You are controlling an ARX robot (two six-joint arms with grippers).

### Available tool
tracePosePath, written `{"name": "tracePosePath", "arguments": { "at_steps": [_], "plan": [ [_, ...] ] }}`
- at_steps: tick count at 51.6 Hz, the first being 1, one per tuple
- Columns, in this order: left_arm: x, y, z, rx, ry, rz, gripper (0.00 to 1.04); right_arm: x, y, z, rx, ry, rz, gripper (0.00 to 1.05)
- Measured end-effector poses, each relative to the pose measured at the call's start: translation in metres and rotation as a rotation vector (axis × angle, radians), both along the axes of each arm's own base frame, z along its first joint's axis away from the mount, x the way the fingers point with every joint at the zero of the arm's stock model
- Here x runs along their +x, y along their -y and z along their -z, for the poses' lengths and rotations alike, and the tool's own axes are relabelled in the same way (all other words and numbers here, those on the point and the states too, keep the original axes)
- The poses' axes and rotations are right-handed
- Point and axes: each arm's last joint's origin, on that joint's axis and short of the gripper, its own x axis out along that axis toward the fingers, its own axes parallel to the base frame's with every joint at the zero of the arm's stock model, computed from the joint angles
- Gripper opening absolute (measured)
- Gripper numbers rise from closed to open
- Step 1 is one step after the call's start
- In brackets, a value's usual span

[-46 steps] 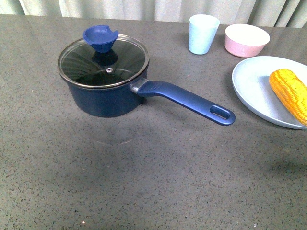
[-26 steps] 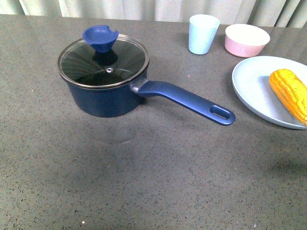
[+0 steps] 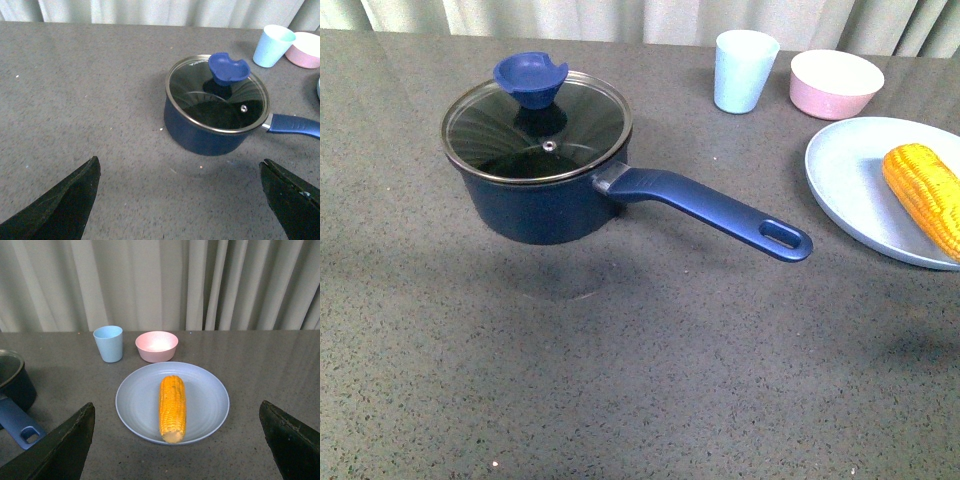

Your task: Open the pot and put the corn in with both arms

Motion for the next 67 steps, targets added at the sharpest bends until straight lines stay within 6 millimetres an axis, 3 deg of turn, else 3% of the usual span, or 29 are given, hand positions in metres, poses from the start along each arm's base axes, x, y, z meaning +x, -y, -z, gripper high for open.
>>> {"name": "tracePosePath", "arguments": {
  "at_steps": [3,16,23,38,67],
  "plan": [
    [0.02,0.008,0.001,-0.013,0.003,0.037,0.96,0.0,0.0,0.0,0.0,0.0,0.0,0.96],
    [0.072,0.041,0.014,-0.011,-0.027,0.123,0.96,0.0,0.0,0.0,0.0,0.0,0.0,0.96],
    [0.092,0.056,0.018,-0.005,-0.034,0.142,0.96,0.0,0.0,0.0,0.0,0.0,0.0,0.96],
    [0.12,0.079,0.035,0.009,-0.072,0.179,0.96,0.0,0.0,0.0,0.0,0.0,0.0,0.96],
    [0.164,0.11,0.048,0.019,-0.063,0.186,0.96,0.0,0.0,0.0,0.0,0.0,0.0,0.96]
  ]
}}
